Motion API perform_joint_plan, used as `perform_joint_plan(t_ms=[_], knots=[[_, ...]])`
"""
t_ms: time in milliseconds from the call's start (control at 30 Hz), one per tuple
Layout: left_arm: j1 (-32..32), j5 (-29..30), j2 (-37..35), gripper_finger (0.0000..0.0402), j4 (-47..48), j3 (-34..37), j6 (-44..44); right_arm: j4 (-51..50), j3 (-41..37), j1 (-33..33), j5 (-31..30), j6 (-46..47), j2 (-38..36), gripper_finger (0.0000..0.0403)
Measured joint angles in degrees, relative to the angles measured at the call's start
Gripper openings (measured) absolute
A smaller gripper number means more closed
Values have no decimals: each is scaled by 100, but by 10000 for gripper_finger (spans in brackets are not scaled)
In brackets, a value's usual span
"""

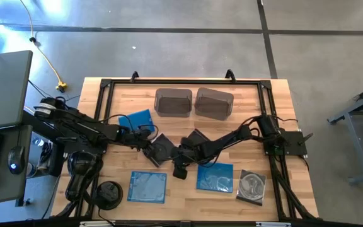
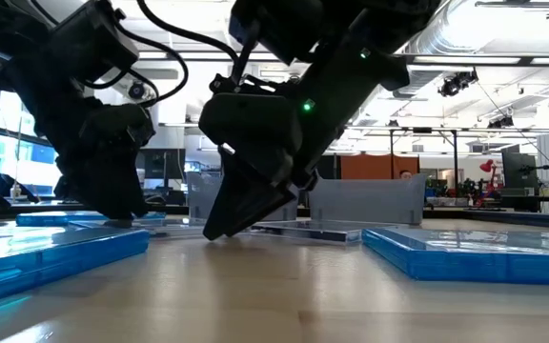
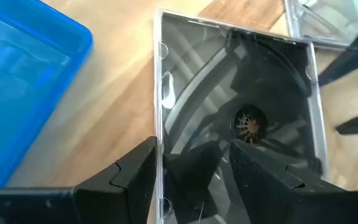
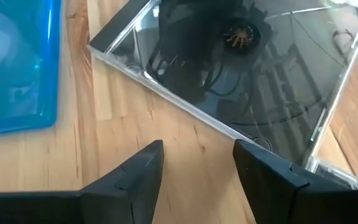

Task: Pick & place jewel cases by type
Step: Put the top left black CD case into the left black bin

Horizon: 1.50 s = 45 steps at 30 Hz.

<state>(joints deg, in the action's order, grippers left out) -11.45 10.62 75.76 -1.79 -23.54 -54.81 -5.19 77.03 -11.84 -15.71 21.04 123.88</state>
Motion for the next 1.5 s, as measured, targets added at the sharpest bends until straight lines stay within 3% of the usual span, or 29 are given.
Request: perform_joint_plan(t_ms=[400,900,1233,1500], knots=[[-26,-405,-165,195,975,-637,52,-311,-2,129,-122,249,-8,197],[-19,122,-187,195,2681,-2012,898,-379,-4,133,-266,296,4,197],[-19,132,-191,194,2522,-2394,1519,-404,-4,133,-386,345,4,197],[-17,384,-185,194,2304,-2397,2319,-53,-15,170,-1141,442,45,197]])
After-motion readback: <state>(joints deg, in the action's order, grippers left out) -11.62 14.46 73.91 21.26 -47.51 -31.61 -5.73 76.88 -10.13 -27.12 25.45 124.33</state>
